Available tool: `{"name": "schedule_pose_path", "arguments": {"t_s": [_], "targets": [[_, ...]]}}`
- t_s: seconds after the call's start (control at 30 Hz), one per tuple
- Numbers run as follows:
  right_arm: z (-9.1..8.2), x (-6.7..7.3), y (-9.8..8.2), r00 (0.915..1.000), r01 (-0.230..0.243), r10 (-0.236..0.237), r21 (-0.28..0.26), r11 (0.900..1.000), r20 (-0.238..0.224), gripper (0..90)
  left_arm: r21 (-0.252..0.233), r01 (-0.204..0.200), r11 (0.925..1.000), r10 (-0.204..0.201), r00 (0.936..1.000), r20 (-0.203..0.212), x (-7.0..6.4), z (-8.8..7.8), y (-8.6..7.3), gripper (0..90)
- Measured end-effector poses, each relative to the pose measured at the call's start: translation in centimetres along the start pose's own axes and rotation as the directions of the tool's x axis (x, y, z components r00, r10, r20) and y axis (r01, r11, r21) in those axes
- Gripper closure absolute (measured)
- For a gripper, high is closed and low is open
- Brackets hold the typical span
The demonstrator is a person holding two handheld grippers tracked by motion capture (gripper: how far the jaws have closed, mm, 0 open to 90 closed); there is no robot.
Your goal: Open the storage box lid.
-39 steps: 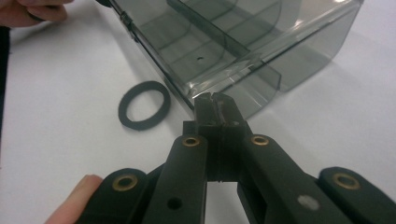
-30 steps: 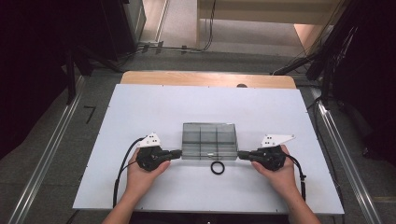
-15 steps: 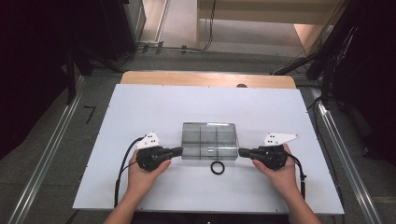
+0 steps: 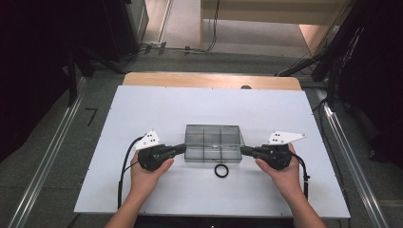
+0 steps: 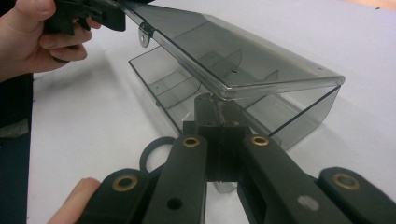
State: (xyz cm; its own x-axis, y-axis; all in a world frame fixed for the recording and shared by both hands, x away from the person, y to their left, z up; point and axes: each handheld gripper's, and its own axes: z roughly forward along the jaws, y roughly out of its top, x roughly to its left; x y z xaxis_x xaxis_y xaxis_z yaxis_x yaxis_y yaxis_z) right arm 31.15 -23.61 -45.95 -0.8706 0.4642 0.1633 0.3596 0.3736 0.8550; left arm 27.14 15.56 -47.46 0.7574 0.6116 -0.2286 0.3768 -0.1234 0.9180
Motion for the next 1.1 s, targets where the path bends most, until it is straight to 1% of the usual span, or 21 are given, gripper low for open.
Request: {"name": "schedule_pose_path", "arguments": {"t_s": [0.23,0.4,0.47,0.53,0.6,0.7,0.77,0.87,0.97,1.03,1.07,1.1], "targets": [[-0.1,-0.1,0.7,0.9998,-0.001,0.001,-0.012,1.000,0.019,88.0,-0.016,-0.023,0.9996,0.023,0.9997,-0.004,-0.2,0.3,0.8,90.0],[-0.2,-0.3,1.3,0.9993,-0.005,0.006,-0.031,1.000,0.037,88.0,-0.025,-0.022,0.9994,0.022,0.9998,-0.002,0.0,0.3,1.2,89.7],[-0.1,-0.5,1.5,0.9992,-0.001,0.002,-0.032,0.999,0.040,88.0,-0.011,-0.031,0.9994,0.031,0.9995,-0.003,0.0,0.3,1.1,88.3],[-0.1,-0.5,1.6,0.9991,-0.002,0.003,-0.032,0.999,0.043,88.0,0.009,-0.040,0.9992,0.040,0.9992,-0.007,0.0,0.3,0.9,84.1],[0.0,-0.6,1.8,0.9990,-0.002,0.003,-0.033,0.999,0.044,88.0,0.011,-0.039,0.9992,0.040,0.9991,-0.012,0.1,0.2,0.7,78.0],[0.1,-0.8,2.0,0.9991,-0.005,0.007,-0.039,0.999,0.043,88.0,-0.001,-0.035,0.9994,0.035,0.9992,-0.021,0.4,0.0,0.7,66.8],[0.2,-0.8,2.1,0.9991,-0.008,0.009,-0.043,0.999,0.042,88.0,-0.011,-0.028,0.9995,0.028,0.9993,-0.026,0.7,0.1,0.8,54.9],[0.3,-1.0,2.3,0.9990,-0.008,0.010,-0.045,0.999,0.044,88.0,-0.011,-0.021,0.9997,0.021,0.9988,-0.044,0.9,0.4,1.1,37.4],[0.2,-1.1,2.5,0.9990,-0.007,0.009,-0.046,0.999,0.044,88.0,-0.007,0.017,0.9998,-0.018,0.9980,-0.061,1.3,1.1,1.3,19.9],[0.2,-1.2,2.6,0.9989,-0.008,0.010,-0.050,0.999,0.045,88.0,0.003,0.021,0.9998,-0.021,0.9974,-0.069,1.6,1.5,1.4,10.7],[0.2,-1.2,2.6,0.9990,-0.007,0.010,-0.052,0.999,0.044,88.0,0.005,0.021,0.9998,-0.020,0.9978,-0.064,1.8,1.7,1.4,6.2],[0.2,-1.3,2.7,0.9990,-0.009,0.011,-0.053,0.999,0.043,88.0,0.001,0.028,0.9996,-0.028,0.9980,-0.056,2.0,1.9,1.5,2.2]]}}
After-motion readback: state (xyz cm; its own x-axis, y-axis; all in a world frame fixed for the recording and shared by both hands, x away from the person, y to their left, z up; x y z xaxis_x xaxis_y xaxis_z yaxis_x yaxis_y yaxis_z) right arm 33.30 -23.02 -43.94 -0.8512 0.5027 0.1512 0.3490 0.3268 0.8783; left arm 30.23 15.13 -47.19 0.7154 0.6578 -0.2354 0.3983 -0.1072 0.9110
